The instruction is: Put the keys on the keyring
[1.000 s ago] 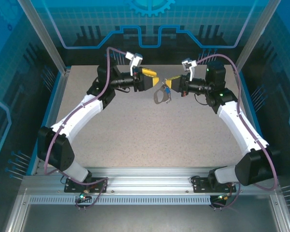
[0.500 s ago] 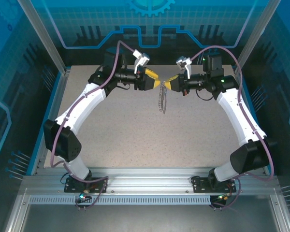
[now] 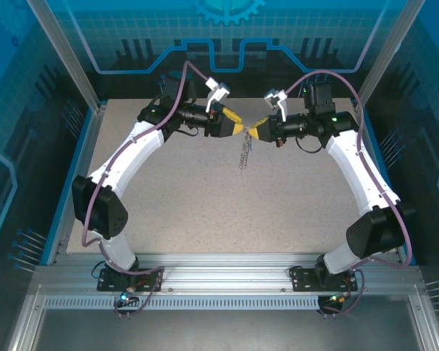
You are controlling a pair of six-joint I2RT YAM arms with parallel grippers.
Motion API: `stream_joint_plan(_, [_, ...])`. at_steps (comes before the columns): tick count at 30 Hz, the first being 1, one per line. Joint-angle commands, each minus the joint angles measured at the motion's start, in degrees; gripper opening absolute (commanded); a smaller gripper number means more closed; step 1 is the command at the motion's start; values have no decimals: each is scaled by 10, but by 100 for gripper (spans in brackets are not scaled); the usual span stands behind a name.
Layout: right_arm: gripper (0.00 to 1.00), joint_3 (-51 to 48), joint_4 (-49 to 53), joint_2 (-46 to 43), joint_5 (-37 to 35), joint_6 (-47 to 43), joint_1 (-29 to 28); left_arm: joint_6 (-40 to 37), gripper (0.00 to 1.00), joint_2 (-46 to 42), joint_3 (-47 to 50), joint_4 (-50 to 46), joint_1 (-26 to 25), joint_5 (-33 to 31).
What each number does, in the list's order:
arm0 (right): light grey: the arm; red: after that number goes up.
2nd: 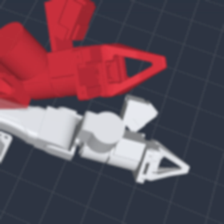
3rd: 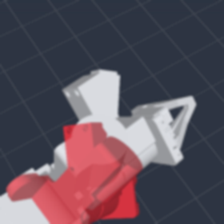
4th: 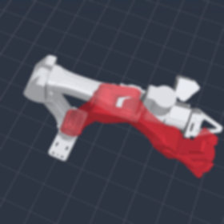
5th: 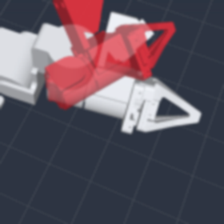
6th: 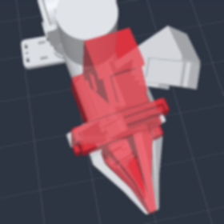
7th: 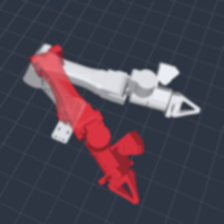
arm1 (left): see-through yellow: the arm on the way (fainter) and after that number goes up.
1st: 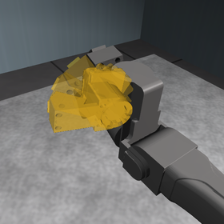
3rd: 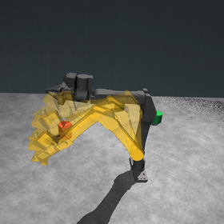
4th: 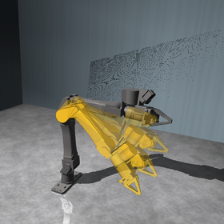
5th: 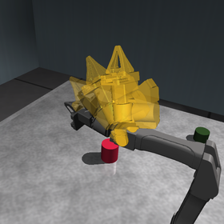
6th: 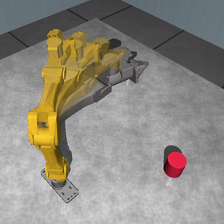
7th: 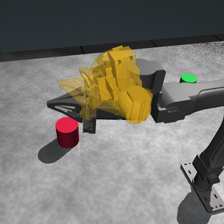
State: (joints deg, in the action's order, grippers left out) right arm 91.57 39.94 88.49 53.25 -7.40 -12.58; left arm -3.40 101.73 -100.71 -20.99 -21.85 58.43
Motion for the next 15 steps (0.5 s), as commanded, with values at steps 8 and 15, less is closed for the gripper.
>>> stream_joint_plan(8, [0, 18, -3, 4, 32, 0, 6, -3, 42, 21, -24, -12, -3, 35])
stream_joint_plan(15, [0, 17, -6, 4, 32, 3, 5, -4, 38, 29, -29, -14, -13, 37])
